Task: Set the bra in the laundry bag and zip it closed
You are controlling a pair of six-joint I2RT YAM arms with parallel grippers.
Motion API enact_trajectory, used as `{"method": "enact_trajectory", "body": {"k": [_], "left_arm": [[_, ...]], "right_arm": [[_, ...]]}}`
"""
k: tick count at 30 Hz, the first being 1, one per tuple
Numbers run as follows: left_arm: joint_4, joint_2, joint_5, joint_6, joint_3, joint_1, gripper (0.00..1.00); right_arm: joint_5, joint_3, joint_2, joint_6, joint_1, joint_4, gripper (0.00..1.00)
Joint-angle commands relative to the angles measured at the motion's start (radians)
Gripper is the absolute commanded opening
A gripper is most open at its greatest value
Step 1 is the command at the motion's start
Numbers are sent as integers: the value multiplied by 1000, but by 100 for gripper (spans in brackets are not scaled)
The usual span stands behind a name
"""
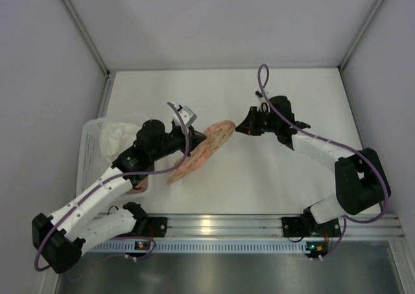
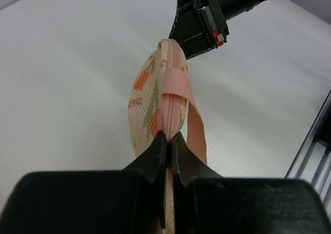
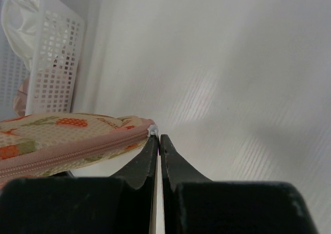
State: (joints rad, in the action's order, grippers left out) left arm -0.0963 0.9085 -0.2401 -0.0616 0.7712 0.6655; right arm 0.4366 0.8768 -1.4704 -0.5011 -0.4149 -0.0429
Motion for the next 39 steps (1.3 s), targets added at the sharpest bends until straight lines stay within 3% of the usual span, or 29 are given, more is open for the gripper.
{"method": "enact_trajectory", "body": {"k": [1, 6, 8, 9, 11, 12, 16, 18, 22, 28, 33, 39], "left_arm": [[107, -16, -61, -4, 115, -9, 0], [64, 38, -10, 3, 131, -10, 0], [63, 79, 95, 6, 142, -10, 0], [60, 96, 145, 5, 152, -10, 0], [11, 183, 285, 13, 233, -23, 0], [-44, 216, 306, 16, 270, -27, 0], [-115, 380, 389, 34, 452, -38, 0], [-164, 443, 518, 22, 531, -38, 0], [-457, 694, 715, -38, 842, -38, 0], [-582, 935, 882, -67, 1002, -35, 0], [-582, 1105, 929, -78, 1085, -35, 0], [-557, 1297, 819, -110, 1258, -33, 0]], "right_arm": [[-136, 5, -45, 29, 47, 6, 0], [-185, 82, -21, 55, 48, 79, 3], [-220, 137, -15, 68, 48, 121, 21], [-229, 149, -10, 73, 50, 155, 41], [-248, 162, 22, 73, 60, 173, 57], [-257, 166, 34, 67, 62, 179, 73], [-298, 137, 132, 61, 91, 190, 92], [-328, 122, 160, 61, 99, 201, 96], [-378, 97, 215, 62, 116, 227, 99], [-459, 45, 269, 36, 125, 262, 99], [-538, 27, 318, 33, 128, 322, 99], [-651, 28, 374, 10, 140, 396, 99]]}}
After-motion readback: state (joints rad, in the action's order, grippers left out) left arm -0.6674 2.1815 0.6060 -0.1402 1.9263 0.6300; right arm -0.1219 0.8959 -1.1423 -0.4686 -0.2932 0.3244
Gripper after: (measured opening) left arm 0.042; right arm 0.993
